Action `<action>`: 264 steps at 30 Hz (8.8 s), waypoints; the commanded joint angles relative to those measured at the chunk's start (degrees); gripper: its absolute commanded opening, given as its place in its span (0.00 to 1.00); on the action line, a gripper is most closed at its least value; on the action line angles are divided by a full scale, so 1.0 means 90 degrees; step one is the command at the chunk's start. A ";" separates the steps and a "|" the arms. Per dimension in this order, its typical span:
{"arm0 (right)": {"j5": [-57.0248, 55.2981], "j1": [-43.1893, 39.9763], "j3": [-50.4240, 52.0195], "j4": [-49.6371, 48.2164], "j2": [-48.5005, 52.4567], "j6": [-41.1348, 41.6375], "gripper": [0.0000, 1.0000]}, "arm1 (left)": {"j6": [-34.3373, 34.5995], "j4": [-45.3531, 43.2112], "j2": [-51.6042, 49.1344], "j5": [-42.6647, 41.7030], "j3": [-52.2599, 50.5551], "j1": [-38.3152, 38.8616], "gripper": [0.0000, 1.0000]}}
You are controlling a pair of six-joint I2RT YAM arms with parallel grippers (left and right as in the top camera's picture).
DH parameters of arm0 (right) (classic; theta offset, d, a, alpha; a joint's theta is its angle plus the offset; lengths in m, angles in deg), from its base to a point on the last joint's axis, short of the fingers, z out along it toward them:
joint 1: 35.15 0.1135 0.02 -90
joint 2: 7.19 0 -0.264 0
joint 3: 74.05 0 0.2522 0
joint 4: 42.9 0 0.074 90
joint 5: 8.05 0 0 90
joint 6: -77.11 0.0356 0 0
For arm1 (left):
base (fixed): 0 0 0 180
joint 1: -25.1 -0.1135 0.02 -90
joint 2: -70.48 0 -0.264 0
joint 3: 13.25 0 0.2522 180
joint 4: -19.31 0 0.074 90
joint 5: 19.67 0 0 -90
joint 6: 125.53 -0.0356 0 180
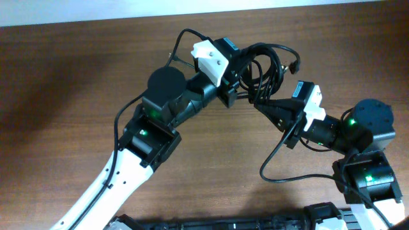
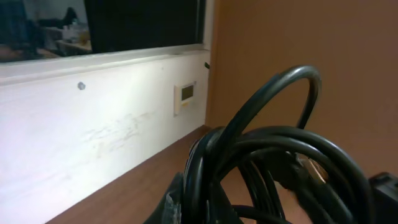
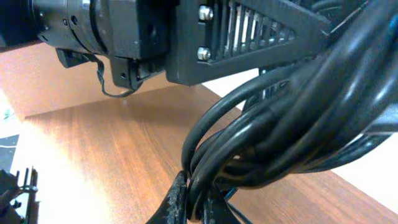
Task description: Untangle cables
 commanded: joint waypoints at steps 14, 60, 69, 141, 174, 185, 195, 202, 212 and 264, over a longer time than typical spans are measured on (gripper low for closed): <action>0.0090 0.0066 0.0019 0.0393 0.0000 0.0078 0.61 | 0.0874 0.0172 0.0172 0.3339 0.0172 -0.0121 0.00; -0.1523 0.0061 0.0019 0.0100 0.0000 -0.1506 0.49 | -0.0313 0.0100 0.0189 -0.1911 0.0175 -0.0520 0.00; -0.1537 0.0061 0.0019 0.0051 -0.0002 -0.1642 0.37 | -0.0318 0.0092 0.0189 -0.2446 0.0175 -0.0522 0.00; -0.2115 0.0063 0.0019 0.1693 -0.1384 -0.0648 1.00 | 0.1705 0.0772 0.0583 -0.1115 0.0175 -0.0945 0.00; -0.2021 0.0063 0.0017 0.0908 -0.1384 -0.0644 0.99 | -0.4393 0.2030 0.0583 -0.4046 0.0175 -0.0328 0.00; -0.1251 0.0063 0.0019 0.0882 -0.1384 -0.0641 0.17 | -0.4580 0.1838 0.0583 -0.5248 0.0175 -0.0323 0.01; -0.2115 0.0061 0.0017 0.0848 -0.1384 -0.0639 0.04 | -0.3645 0.1639 0.0605 -0.3803 0.0175 -0.0342 0.99; -0.2363 0.0061 0.0019 0.0525 -0.1384 -0.0644 0.04 | -0.0940 0.1479 0.0699 -0.0685 0.0175 -0.0350 0.99; -0.1972 0.0061 0.0019 0.0525 -0.1384 -0.0695 0.04 | -0.0002 0.1392 0.0814 -0.1207 0.0175 -0.1100 0.99; 0.0491 0.0063 0.0019 -0.0765 -0.0775 -0.1787 0.14 | -0.0959 0.1547 0.0845 -0.5904 0.0175 -0.1664 0.72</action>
